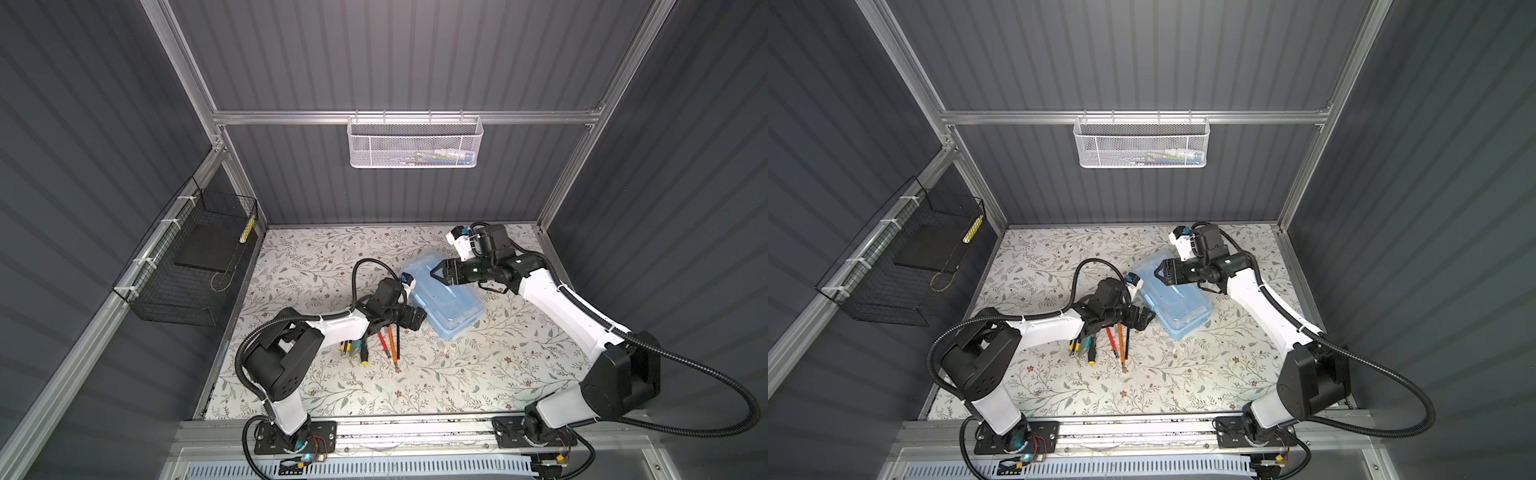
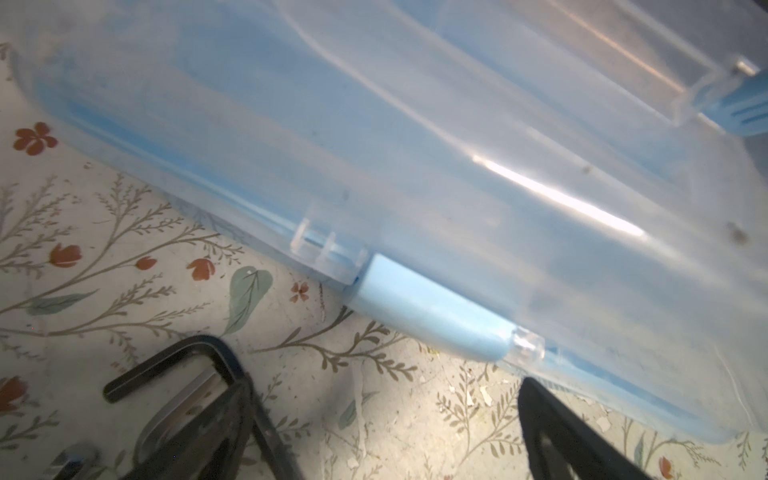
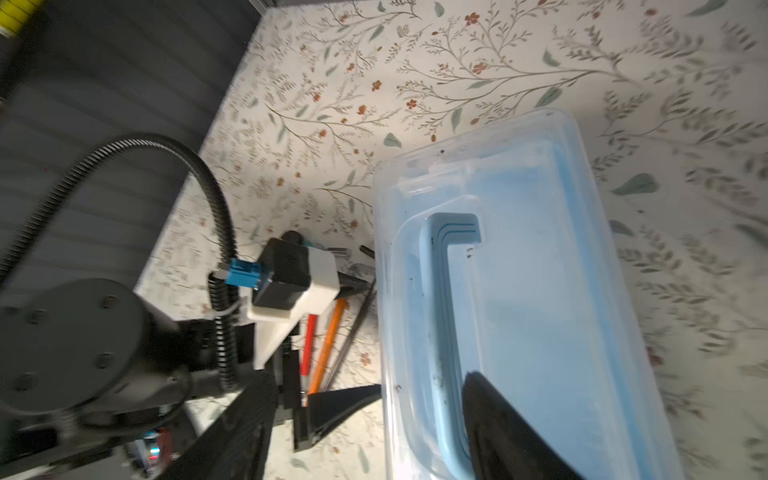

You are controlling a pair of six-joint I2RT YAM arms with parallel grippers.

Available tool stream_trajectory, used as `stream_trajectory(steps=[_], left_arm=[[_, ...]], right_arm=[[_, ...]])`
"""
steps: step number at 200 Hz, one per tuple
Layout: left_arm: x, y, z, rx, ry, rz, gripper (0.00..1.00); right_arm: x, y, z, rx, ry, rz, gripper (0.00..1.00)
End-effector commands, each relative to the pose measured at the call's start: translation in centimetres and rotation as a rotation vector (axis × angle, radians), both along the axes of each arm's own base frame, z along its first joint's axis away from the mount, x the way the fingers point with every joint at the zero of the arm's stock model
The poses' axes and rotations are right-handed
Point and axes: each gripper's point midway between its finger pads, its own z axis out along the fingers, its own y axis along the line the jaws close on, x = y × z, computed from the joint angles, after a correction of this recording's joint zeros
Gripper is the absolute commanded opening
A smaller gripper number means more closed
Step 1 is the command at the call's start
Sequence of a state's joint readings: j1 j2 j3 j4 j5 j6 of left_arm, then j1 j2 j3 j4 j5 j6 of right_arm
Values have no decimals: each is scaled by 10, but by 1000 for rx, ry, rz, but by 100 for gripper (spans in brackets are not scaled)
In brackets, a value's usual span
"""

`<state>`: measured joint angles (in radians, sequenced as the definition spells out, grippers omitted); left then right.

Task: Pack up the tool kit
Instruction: 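Lower the right gripper onto the box handle while the left approaches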

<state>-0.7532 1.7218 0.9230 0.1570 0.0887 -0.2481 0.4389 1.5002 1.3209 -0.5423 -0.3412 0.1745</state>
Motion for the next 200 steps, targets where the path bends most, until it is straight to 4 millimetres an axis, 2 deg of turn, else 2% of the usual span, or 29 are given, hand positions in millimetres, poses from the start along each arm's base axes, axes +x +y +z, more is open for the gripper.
stream_trajectory(steps=[1,25,50,82,101,122,163,200], left_arm=[[2,8,22,3,-39,38,100],[-8,18,29,9,-32,38,100],[-18,39,31,39,-22,73,100],[-13,79,29,41,1,208,100],[-11,92,31,-21,31,252,100],[-8,91,32,-58,50,266,100],[-5,62,31,-125,146,194,100],[-2,52,39,-176,139,175,100]], right_arm=[[2,-36,-29,-338,-29,-53,72],[7,-42,-41,-432,-42,-59,70],[7,-34,-50,-469,-41,-25,68],[8,-24,-59,-496,-42,4,64],[10,-25,-59,-510,-50,-11,59],[12,-28,-59,-519,-55,-26,52],[12,-33,-66,-527,-36,-51,33],[12,-40,-69,-517,-22,-90,26]])
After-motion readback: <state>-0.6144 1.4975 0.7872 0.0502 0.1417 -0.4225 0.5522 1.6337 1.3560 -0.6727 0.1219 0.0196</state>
